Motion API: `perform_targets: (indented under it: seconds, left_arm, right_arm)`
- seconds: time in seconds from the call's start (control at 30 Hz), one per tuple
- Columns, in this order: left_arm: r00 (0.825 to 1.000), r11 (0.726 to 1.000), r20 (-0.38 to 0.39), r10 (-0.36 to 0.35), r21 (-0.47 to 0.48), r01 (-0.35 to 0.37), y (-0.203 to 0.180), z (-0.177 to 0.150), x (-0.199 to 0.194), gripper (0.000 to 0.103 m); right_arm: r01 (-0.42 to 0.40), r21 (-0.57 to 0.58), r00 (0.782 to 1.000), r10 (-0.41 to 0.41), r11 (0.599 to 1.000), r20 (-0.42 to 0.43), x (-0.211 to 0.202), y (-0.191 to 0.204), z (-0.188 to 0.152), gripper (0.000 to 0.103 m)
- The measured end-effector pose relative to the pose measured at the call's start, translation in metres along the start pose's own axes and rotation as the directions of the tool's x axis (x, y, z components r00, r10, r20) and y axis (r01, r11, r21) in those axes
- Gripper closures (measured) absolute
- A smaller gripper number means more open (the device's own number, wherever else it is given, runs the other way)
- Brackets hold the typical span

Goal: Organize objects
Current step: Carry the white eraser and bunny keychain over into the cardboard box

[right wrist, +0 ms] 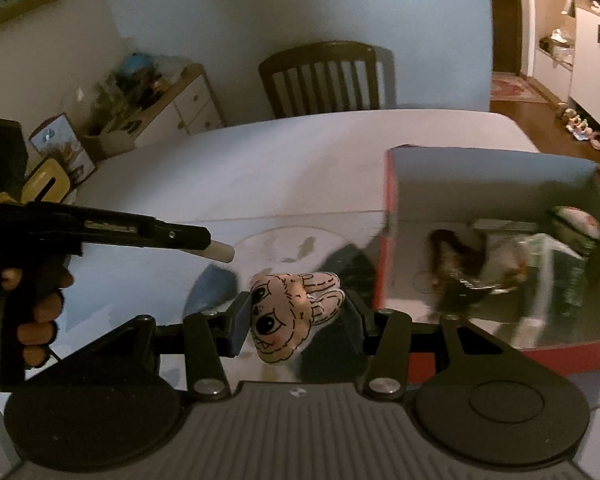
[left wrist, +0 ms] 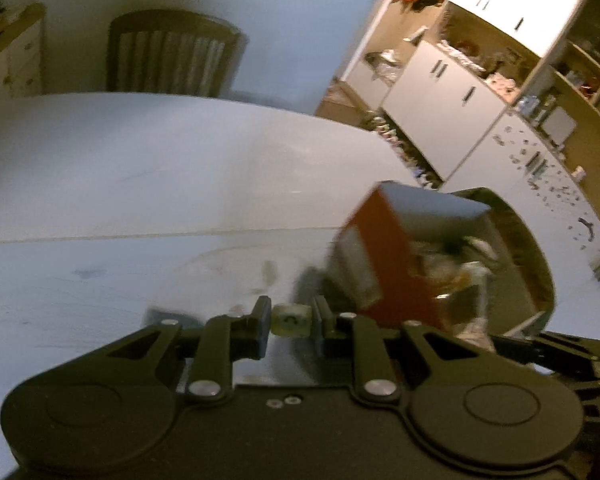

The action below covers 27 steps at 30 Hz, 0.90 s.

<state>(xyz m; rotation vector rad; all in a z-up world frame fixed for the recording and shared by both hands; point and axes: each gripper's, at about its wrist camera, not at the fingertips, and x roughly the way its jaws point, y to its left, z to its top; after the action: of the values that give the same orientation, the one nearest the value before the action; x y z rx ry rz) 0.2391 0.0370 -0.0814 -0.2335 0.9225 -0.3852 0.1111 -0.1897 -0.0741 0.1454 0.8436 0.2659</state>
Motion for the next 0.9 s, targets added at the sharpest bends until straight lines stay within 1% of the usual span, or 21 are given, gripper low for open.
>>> perform_targets:
  seconds: [0.2,0.33,0.53,0.73,0.9]
  left_arm:
    - [0.998,0.997,0.014,-0.054,0.048,0.053,-0.057,0.006,-0.001,0.083]
    - [0.998,0.995,0.023,-0.061,0.077,0.059,-0.092,0.009,0.004,0.083]
    - [0.997,0.991,0.021,-0.072,0.118,0.069,-0.134,0.014,0.019,0.083]
    - [0.996,0.985,0.014,-0.087,0.151,0.084,-0.17,0.023,0.04,0.083]
    - [0.997,0.983,-0.003,-0.075,0.168,0.075,-0.19,0.027,0.066,0.083]
  right_arm:
    - [0.021,0.017,0.999,-0.021,1.0,0.03,-0.021,-0.042,-0.001,0.055]
    - [0.04,0.031,0.998,-0.041,0.999,0.047,-0.031,-0.069,-0.001,0.055]
    - [0.086,0.049,0.994,-0.089,0.995,0.066,-0.045,-0.114,0.0,0.055]
    - [0.151,0.07,0.987,-0.155,0.986,0.05,-0.049,-0.158,-0.002,0.055]
    - [0.195,0.08,0.98,-0.197,0.978,0.015,-0.042,-0.184,-0.006,0.055]
